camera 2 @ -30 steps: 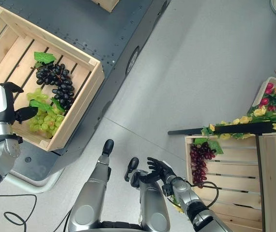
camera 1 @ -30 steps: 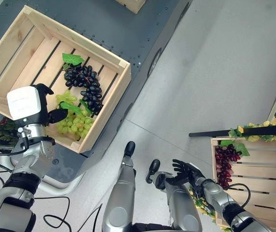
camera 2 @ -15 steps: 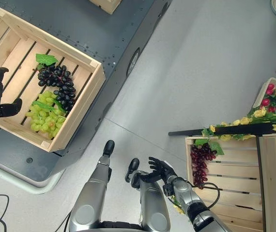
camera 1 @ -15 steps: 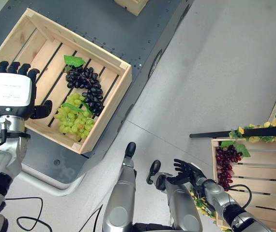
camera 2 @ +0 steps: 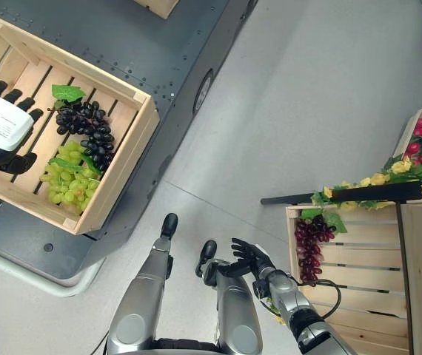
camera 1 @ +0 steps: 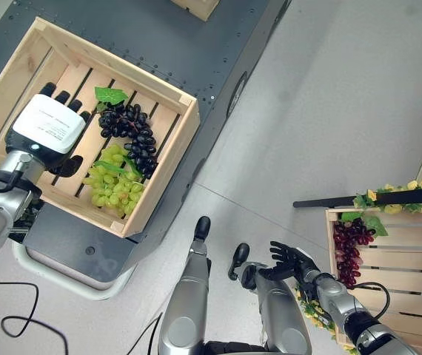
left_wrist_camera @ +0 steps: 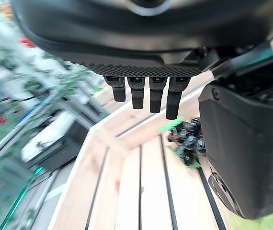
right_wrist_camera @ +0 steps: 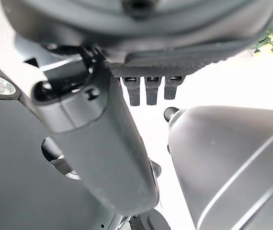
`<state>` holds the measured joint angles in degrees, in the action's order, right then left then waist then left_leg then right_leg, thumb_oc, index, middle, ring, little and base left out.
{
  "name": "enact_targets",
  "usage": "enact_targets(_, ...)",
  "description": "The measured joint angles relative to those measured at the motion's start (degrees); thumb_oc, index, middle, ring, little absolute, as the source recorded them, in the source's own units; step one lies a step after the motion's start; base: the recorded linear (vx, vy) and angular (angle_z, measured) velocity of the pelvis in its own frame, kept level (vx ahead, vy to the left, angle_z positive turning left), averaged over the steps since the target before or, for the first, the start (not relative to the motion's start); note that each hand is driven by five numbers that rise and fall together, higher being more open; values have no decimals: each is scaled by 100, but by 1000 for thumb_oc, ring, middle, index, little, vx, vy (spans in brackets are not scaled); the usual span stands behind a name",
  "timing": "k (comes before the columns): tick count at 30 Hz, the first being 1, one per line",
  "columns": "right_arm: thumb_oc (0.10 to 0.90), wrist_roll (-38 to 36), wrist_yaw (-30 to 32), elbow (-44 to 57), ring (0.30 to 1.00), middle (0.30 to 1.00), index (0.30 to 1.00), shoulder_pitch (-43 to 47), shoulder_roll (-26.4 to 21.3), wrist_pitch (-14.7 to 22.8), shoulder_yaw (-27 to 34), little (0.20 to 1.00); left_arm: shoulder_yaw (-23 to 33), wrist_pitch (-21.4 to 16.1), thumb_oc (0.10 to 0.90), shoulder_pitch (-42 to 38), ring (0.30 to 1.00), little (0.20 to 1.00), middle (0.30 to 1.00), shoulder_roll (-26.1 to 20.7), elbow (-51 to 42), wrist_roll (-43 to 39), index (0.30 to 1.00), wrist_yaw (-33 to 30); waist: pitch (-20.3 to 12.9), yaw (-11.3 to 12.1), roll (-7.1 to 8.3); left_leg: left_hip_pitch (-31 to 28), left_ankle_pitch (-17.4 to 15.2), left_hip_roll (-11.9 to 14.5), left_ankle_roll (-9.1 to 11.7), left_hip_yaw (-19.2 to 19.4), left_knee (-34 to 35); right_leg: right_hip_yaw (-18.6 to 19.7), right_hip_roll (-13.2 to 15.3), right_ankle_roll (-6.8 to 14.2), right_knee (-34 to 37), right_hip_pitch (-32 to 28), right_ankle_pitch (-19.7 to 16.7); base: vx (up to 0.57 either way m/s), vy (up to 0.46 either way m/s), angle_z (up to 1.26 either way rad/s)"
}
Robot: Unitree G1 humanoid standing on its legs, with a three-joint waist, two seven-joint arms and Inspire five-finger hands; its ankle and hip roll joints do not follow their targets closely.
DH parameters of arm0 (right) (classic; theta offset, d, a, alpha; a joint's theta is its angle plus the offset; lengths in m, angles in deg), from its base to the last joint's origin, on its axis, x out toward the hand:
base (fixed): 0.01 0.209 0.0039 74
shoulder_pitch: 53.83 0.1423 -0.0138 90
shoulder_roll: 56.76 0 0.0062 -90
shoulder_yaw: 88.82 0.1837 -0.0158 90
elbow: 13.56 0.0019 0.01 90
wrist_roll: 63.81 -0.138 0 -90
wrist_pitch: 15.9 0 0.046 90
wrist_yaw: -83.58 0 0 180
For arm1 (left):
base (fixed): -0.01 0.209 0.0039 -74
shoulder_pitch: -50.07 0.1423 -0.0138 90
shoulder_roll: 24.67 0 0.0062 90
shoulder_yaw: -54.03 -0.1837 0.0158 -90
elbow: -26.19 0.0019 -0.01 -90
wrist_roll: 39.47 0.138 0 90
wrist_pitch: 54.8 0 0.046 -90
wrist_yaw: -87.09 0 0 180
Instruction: Pick up the fruits from the basket on one side to the basket on the other side
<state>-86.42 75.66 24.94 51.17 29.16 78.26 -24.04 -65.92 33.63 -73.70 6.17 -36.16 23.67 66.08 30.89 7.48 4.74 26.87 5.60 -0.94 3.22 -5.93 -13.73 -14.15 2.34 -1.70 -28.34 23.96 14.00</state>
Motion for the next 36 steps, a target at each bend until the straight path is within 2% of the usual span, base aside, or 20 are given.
enact_targets(3,800,0,-16,-14,900,900,900,6,-3,0,-1,900,-387,-231,800,-309,900,900,900,-9,-34,109,900,224,-4,-28,4,45,0,3,0,13,-5,13,-1,3,-5,53,-3,3,1,-1)
enact_targets(8,800,2,-36,-142,900,900,900,52,-3,8,0,900,-1084,-874,800,-978,900,900,900,-11,-78,187,900,632,-13,-41,18,85,14,11,-30,51,-46,8,-8,5,13,61,-5,0,0,0)
enact_targets(12,800,3,-41,-222,900,900,900,60,-2,49,-3,900,-1437,-1079,800,-1307,900,900,900,-14,-68,186,900,843,-31,-37,49,88,12,11,-31,60,-47,10,-6,9,13,63,-8,0,0,0)
enact_targets(16,800,3,-42,-224,900,900,900,56,-2,50,-4,900,-1471,-1119,800,-1370,900,900,900,-13,-62,-22,900,1086,-32,-40,50,97,7,12,-23,61,-48,10,-7,12,10,73,-9,0,0,0)
enact_targets(17,800,3,-42,-225,900,900,900,56,-2,50,-4,900,-1471,-1054,800,-1364,900,900,900,-13,-45,-330,900,1229,-32,-35,50,100,-5,12,-6,61,-52,9,-7,12,9,73,-9,3,-32,0)
enact_targets(19,800,3,-42,-221,900,900,900,56,-1,51,-1,900,-1419,-698,800,-1225,900,900,900,-12,-1,-1156,900,1324,-32,-29,51,114,-4,13,-7,57,-57,-4,-11,12,12,74,-9,8,-62,2)
enact_targets(20,800,3,-42,-219,900,900,900,56,3,53,-1,900,-1271,-454,800,-1058,900,900,900,-9,-2,-1605,900,1302,-33,-35,51,130,-5,15,-7,58,-72,-17,-13,12,14,74,-8,4,-61,4)
enact_targets(23,800,-2,-41,-214,900,900,900,54,6,58,-1,900,-651,-100,800,-505,900,900,900,70,194,-2207,900,980,-33,-24,52,139,-2,19,-17,46,-76,-23,-24,10,24,73,-8,10,-66,3)
enact_targets(25,800,-7,-40,-186,900,900,900,44,14,58,-1,900,201,131,800,17,900,900,900,449,650,-2447,900,509,-35,-16,44,129,-3,22,-22,48,-89,-29,-31,8,30,50,-8,28,-58,3)
enact_targets(27,800,-8,-35,-137,900,900,900,31,20,51,-1,900,523,344,800,241,900,900,900,650,936,-2723,900,227,-36,17,46,130,-8,29,-21,29,-93,-52,-43,5,37,35,-7,16,-49,5)
enact_targets(29,800,-18,-28,-55,900,900,900,19,37,40,-5,900,973,550,800,457,900,900,900,1085,1260,-3250,900,-141,-37,81,47,112,-5,29,-25,17,-109,-57,-47,2,32,8,-9,20,-55,3)
enact_targets(31,800,-21,-18,6,900,900,900,8,57,30,-9,900,1147,752,800,477,900,900,900,1473,1527,-3566,900,-303,-37,143,47,91,-6,36,-47,6,-146,-70,-55,2,30,-30,-9,0,0,0)
enact_targets(36,800,-24,24,153,900,900,900,14,67,-32,-17,900,1210,1068,800,540,900,900,900,1958,1719,-4101,900,-350,-41,155,58,81,-20,59,-32,9,-179,-73,-69,32,26,-52,-20,1,-2,-1)
